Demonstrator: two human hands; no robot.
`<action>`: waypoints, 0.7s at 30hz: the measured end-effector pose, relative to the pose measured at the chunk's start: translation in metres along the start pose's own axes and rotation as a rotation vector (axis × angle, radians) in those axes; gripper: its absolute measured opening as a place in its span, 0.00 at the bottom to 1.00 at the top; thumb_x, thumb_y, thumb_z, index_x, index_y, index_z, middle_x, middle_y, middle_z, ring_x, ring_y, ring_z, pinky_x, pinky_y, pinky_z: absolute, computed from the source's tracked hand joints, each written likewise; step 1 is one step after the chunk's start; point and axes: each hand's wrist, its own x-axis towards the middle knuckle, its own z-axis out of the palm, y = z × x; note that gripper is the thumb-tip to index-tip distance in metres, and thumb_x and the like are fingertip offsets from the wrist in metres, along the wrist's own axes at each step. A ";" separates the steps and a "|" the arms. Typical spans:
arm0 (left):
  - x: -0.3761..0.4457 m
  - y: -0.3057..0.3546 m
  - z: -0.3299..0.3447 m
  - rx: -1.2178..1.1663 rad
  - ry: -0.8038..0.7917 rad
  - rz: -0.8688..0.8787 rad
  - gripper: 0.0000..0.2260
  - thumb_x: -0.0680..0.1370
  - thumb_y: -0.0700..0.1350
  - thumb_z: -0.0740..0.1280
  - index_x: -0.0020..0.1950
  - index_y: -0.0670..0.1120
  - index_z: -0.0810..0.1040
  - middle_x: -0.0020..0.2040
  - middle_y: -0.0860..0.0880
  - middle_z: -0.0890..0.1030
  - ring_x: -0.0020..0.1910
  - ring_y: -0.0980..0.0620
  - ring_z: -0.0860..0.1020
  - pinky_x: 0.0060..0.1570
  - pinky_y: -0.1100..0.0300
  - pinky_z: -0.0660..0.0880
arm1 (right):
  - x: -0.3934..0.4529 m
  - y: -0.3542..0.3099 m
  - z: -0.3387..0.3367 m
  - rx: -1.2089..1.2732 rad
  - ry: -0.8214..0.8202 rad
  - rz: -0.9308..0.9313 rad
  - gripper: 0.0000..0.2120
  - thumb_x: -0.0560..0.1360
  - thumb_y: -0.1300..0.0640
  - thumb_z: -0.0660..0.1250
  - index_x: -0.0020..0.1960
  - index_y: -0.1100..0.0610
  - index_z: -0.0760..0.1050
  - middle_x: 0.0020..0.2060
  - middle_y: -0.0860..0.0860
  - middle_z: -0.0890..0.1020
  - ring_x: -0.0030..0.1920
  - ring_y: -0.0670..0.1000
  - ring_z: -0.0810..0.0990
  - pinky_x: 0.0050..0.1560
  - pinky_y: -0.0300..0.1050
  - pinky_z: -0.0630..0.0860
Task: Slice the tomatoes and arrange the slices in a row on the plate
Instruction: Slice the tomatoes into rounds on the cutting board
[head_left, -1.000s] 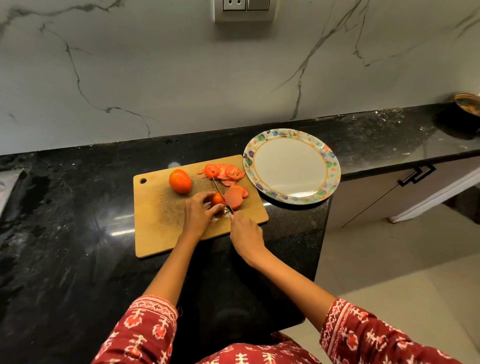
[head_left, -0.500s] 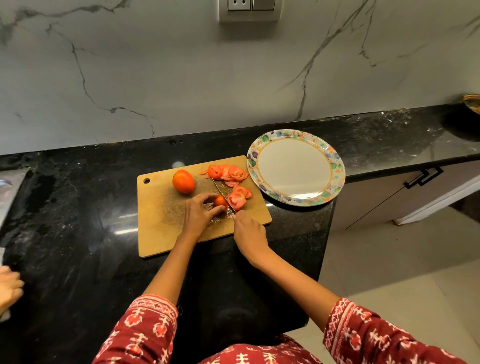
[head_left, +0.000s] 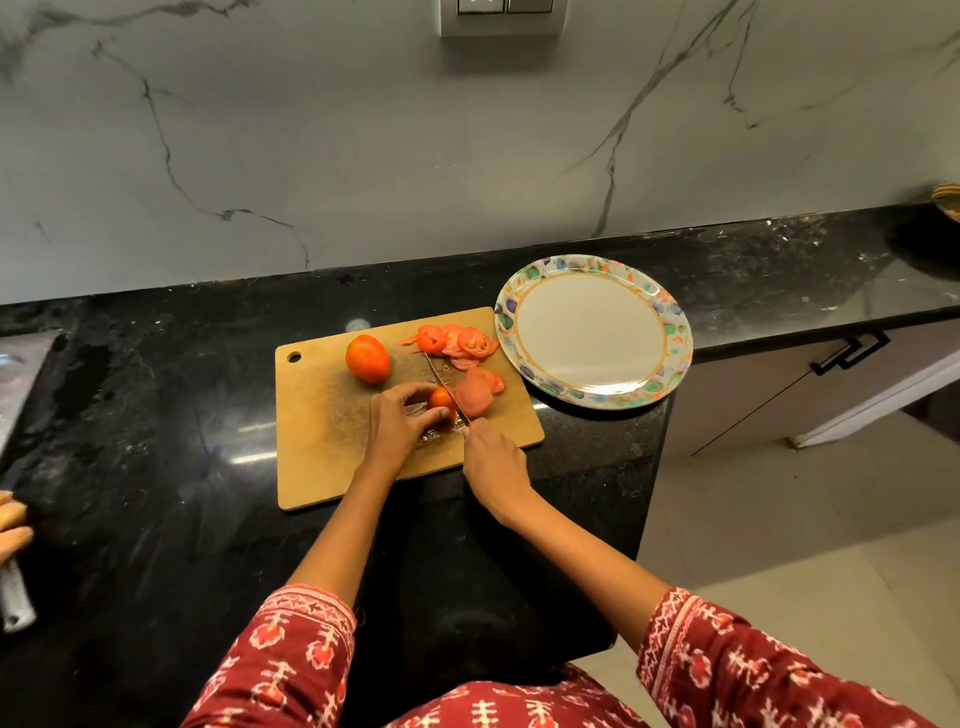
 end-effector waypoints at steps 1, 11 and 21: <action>0.000 0.000 0.000 0.001 0.001 0.000 0.16 0.66 0.41 0.77 0.52 0.42 0.82 0.49 0.45 0.83 0.49 0.53 0.80 0.52 0.62 0.75 | 0.001 -0.001 0.000 0.010 -0.002 0.004 0.11 0.83 0.58 0.49 0.58 0.62 0.68 0.53 0.58 0.78 0.54 0.60 0.78 0.46 0.49 0.71; 0.001 -0.001 0.001 -0.027 -0.001 -0.030 0.16 0.66 0.41 0.76 0.52 0.42 0.82 0.50 0.46 0.83 0.50 0.52 0.80 0.53 0.61 0.75 | -0.007 0.005 0.005 0.005 -0.004 -0.007 0.12 0.83 0.57 0.49 0.59 0.62 0.67 0.52 0.58 0.79 0.53 0.59 0.79 0.46 0.50 0.72; 0.000 0.000 -0.001 -0.055 -0.015 -0.058 0.15 0.66 0.41 0.76 0.51 0.42 0.81 0.49 0.46 0.83 0.50 0.51 0.80 0.53 0.58 0.76 | -0.003 0.004 0.008 -0.021 -0.010 -0.002 0.12 0.83 0.58 0.49 0.59 0.62 0.67 0.53 0.58 0.79 0.52 0.59 0.79 0.45 0.50 0.72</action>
